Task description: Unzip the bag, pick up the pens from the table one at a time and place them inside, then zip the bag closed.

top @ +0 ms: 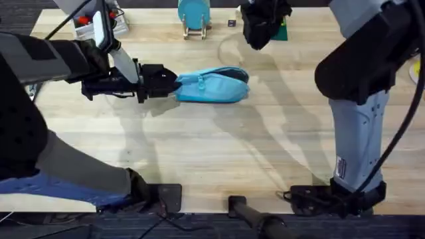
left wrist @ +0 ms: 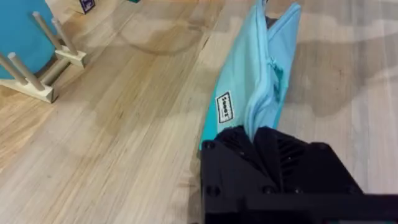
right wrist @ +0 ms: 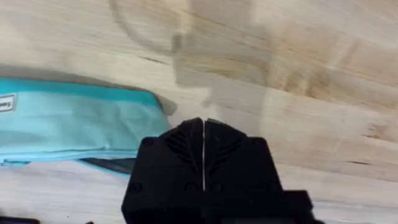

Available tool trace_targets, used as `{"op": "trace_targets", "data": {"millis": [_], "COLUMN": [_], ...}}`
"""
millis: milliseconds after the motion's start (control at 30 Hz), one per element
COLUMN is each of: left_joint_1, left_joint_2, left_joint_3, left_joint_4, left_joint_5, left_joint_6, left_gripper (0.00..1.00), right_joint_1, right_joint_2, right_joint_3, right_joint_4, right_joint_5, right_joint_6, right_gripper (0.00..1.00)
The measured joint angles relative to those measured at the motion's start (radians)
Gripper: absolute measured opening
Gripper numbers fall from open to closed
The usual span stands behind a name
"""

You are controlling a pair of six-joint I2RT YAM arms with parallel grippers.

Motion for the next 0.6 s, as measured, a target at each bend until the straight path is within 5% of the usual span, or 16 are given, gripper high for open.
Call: {"op": "trace_targets", "data": {"millis": [133,333,367,600], "left_joint_1": [0.0,0.0,0.0,0.0], "left_joint_2": [0.0,0.0,0.0,0.0], "left_joint_3": [0.0,0.0,0.0,0.0], "left_joint_4": [0.0,0.0,0.0,0.0], "left_joint_5": [0.0,-0.005,-0.006,-0.007], "left_joint_6": [0.0,0.0,0.0,0.0], "left_gripper": [0.042,0.042,0.042,0.042], "right_joint_1": [-0.003,-0.001,-0.001,-0.001], "right_joint_2": [0.0,0.0,0.0,0.0], "right_joint_3": [0.0,0.0,0.0,0.0], "right_joint_4": [0.0,0.0,0.0,0.0], "right_joint_5": [0.003,0.004,0.004,0.004], "right_joint_6": [0.001,0.012,0.012,0.017], "right_gripper": [0.081,0.917,0.979,0.996]}}
